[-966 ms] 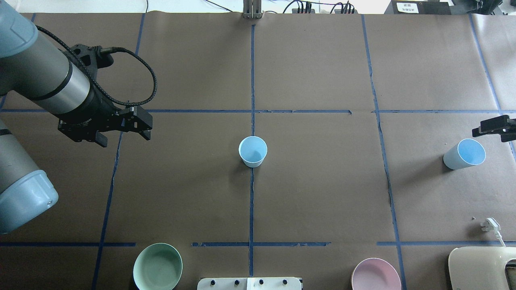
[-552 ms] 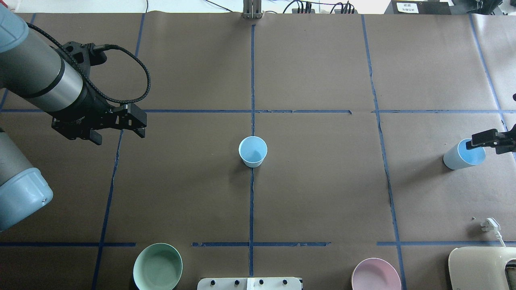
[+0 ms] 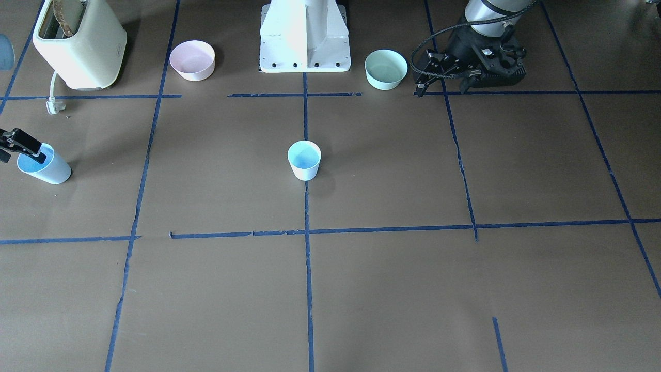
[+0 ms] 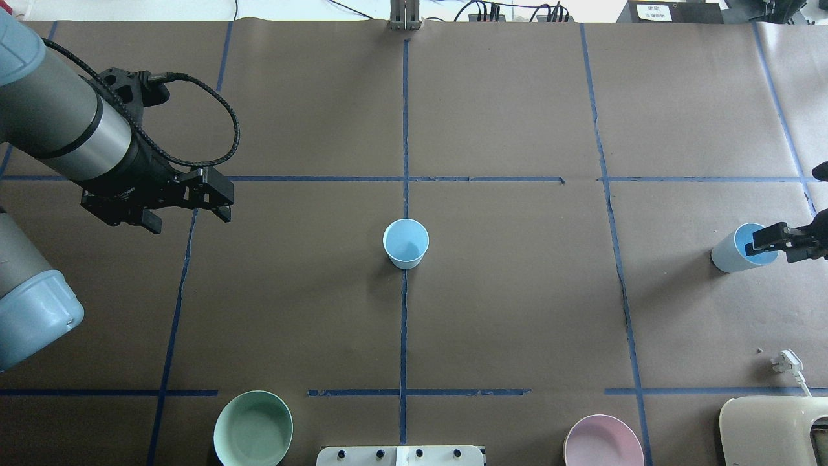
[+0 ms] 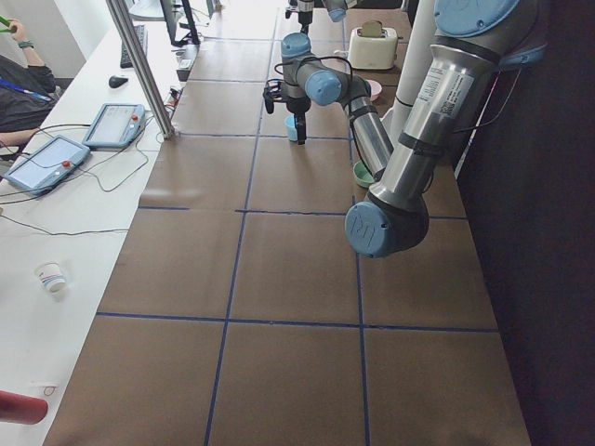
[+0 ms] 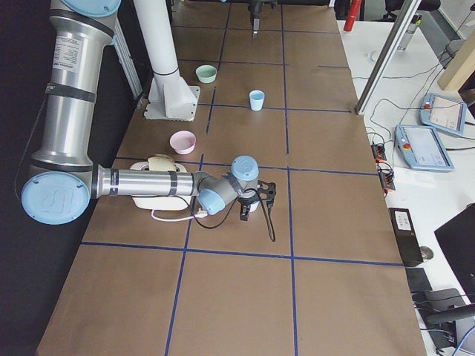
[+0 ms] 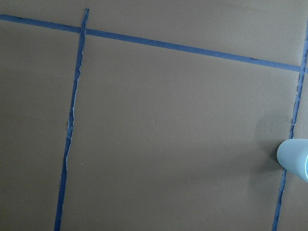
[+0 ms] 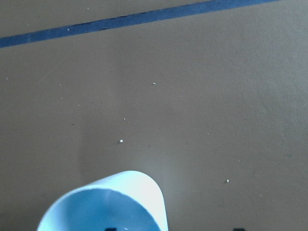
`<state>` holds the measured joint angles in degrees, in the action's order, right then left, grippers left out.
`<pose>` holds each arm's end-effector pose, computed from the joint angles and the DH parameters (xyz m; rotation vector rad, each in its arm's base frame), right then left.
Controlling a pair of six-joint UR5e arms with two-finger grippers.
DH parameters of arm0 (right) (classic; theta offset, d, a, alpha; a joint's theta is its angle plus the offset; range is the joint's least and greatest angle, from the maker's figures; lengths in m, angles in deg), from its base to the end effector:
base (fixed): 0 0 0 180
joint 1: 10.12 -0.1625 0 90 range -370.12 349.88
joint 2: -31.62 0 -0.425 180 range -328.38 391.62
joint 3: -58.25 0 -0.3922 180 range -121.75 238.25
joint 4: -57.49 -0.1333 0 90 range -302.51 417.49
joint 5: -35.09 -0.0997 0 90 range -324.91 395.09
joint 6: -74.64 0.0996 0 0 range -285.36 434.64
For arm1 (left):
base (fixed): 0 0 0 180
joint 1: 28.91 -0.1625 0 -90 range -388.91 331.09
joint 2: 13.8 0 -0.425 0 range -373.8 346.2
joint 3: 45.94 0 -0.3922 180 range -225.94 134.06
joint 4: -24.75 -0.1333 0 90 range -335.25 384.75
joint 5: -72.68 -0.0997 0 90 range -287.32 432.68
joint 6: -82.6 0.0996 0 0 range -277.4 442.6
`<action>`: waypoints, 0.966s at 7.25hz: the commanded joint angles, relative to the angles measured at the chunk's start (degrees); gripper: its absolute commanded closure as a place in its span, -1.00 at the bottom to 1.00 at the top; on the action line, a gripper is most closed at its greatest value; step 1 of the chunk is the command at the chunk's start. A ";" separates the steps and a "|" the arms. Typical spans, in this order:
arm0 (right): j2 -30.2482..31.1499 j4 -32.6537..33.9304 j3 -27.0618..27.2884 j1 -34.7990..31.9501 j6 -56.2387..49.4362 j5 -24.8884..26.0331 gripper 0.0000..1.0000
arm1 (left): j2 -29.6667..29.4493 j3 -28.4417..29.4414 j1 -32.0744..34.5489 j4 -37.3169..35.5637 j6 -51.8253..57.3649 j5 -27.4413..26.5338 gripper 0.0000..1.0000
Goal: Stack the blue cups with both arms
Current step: 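Withdraw the left gripper while the right gripper descends onto the other light blue cup, then lift the second cup with the right gripper and carry it over the centered cup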
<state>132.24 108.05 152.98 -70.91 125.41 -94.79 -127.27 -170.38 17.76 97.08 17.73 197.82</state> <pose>-0.1527 -0.4154 0.6291 -0.0041 -0.8778 0.1481 0.2922 -0.4205 0.2178 -0.0772 0.8941 -0.1351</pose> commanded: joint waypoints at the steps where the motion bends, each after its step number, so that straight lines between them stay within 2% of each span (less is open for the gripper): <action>1: -0.25 -0.11 0.18 0.06 0.29 -0.11 1.00 | 0.87 -0.01 -0.09 0.09 0.00 -0.15 -1.00; 3: -0.25 -0.11 1.41 -0.03 0.47 0.24 1.00 | 1.06 -0.62 0.00 0.26 -0.09 -0.15 -1.00; 5: -0.68 0.93 6.74 -0.03 1.17 -0.46 1.00 | 3.76 -1.76 0.44 0.35 0.09 -0.33 -1.00; 7: -7.86 9.68 11.85 0.41 6.52 -1.43 1.00 | 9.46 -2.12 4.03 0.44 11.54 -0.15 -1.00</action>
<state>128.42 112.62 161.65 -70.83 129.61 -95.83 -121.28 -172.25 19.80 97.44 22.86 197.58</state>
